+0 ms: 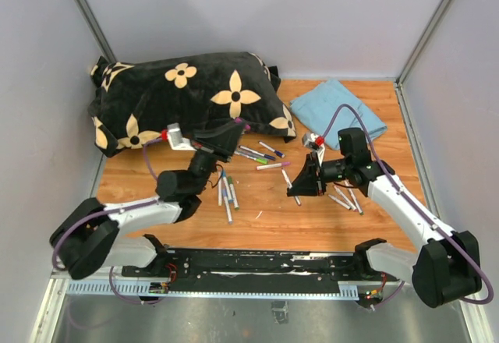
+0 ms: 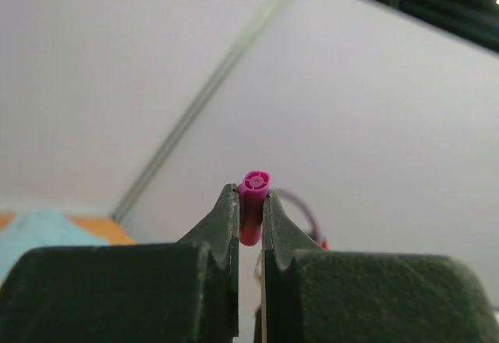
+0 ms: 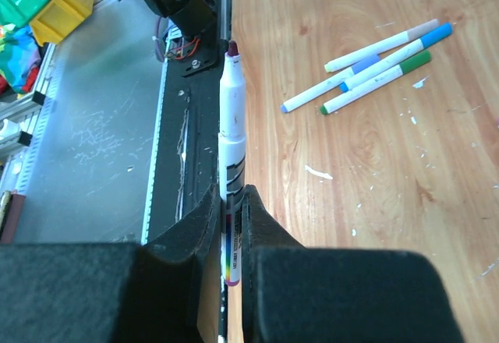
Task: Open the pen caps
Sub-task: Open the pen cap from the pen, then place the pen at the center of the board, then place the pen cap at the center of the board.
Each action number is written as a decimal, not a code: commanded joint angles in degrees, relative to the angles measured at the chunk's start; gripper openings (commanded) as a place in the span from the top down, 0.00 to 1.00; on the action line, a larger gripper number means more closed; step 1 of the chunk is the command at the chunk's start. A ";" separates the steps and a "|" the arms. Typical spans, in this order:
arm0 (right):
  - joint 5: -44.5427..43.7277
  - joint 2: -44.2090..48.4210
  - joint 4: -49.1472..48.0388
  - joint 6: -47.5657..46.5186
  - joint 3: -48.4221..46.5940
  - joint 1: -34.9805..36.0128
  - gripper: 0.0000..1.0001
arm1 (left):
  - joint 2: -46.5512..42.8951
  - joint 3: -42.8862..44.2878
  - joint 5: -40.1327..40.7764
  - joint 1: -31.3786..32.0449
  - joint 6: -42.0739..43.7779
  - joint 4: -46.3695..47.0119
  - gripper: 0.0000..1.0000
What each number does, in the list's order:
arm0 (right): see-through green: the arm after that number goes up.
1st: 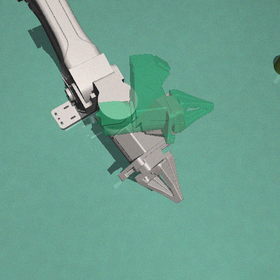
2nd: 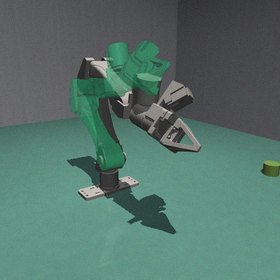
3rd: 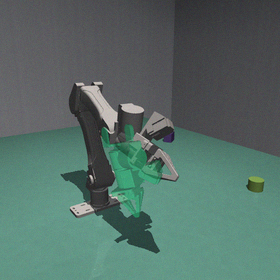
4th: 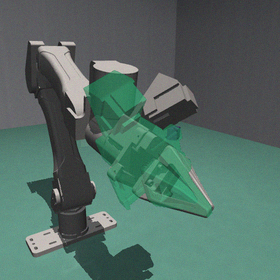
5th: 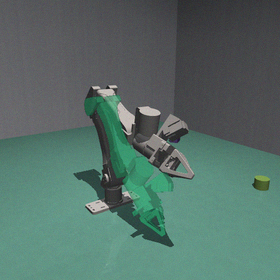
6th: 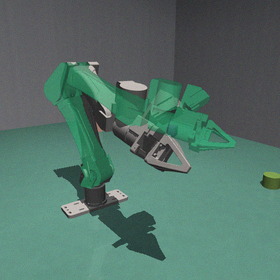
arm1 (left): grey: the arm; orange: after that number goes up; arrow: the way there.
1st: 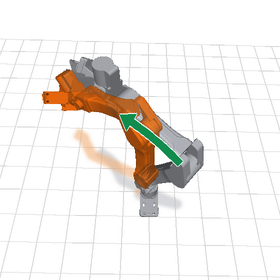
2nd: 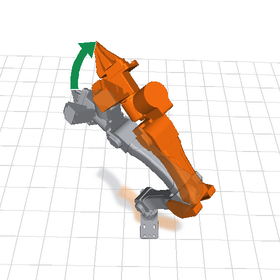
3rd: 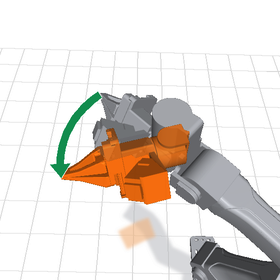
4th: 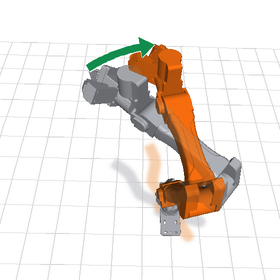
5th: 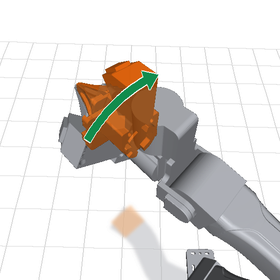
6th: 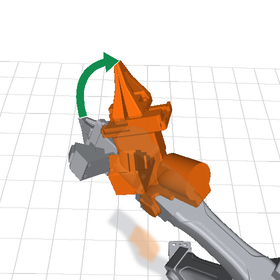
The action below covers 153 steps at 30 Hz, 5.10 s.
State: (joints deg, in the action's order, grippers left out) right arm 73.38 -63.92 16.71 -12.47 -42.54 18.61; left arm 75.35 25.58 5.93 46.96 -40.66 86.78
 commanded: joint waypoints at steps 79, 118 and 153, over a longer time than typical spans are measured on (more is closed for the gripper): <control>-75.47 -20.77 24.60 -14.16 -2.65 8.12 0.88 | -14.96 -18.18 -4.45 0.59 -11.47 -21.00 1.00; -70.21 -9.44 25.87 -14.95 -3.42 4.90 0.51 | 14.83 -4.21 5.90 13.83 -15.46 -22.71 1.00; -69.52 1.83 22.66 -13.81 -2.74 -6.60 0.48 | 44.89 49.02 17.54 15.94 -19.27 -81.64 0.79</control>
State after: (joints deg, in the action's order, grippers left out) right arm 3.05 -63.00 39.27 -26.85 -44.53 13.13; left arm 119.96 73.19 20.29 62.46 -60.86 8.21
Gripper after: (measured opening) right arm 0.524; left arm 0.157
